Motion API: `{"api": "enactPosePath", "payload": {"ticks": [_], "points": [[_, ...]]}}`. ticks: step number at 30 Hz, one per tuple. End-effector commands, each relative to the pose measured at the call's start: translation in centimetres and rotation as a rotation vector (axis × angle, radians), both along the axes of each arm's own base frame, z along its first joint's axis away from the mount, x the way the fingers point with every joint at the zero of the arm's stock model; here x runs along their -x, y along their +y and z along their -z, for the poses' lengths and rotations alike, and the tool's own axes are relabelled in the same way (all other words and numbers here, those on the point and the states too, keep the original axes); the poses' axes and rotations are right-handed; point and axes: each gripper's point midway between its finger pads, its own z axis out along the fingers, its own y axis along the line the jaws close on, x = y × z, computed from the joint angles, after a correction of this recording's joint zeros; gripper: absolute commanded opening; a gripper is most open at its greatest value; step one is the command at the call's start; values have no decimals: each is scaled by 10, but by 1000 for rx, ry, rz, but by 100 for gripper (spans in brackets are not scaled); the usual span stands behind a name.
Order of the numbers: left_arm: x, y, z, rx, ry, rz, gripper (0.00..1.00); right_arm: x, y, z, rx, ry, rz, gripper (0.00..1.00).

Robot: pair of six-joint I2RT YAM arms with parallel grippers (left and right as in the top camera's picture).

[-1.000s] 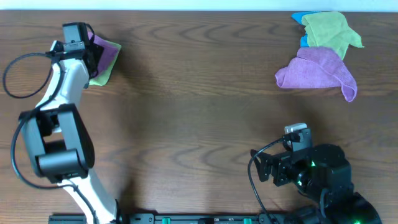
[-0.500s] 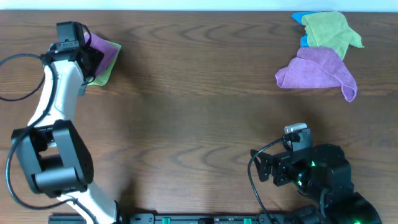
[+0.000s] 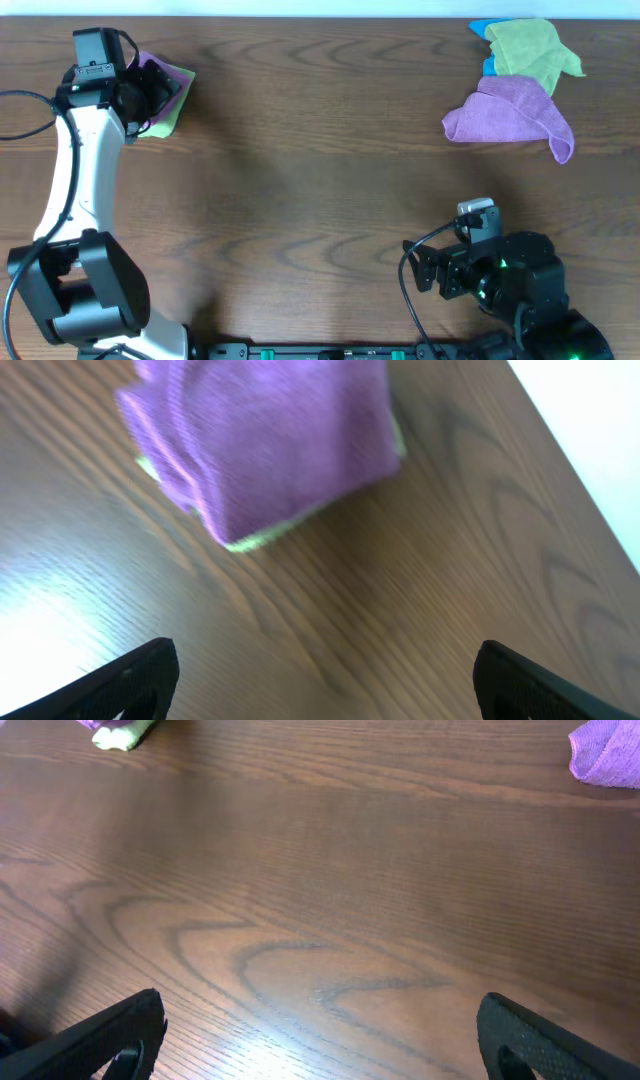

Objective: Fold the cloth

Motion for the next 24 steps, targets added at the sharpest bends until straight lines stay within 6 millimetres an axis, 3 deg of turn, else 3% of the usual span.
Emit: {"api": "enactPosePath", "payload": {"ticks": [1, 4, 10, 19, 24], "points": [[-4, -27, -22, 110, -70, 125, 95, 0, -2, 1, -4, 2, 15, 99], [-3, -53, -30, 238, -96, 209, 95, 0, -2, 1, -4, 2, 15, 99], [-2, -58, -31, 261, -96, 227, 95, 0, -2, 1, -4, 2, 15, 99], [1, -95, -32, 151, -126, 462, 95, 0, -2, 1, -4, 2, 15, 99], [7, -126, -46, 100, -172, 601, 95, 0, -2, 0, -4, 2, 15, 99]]}}
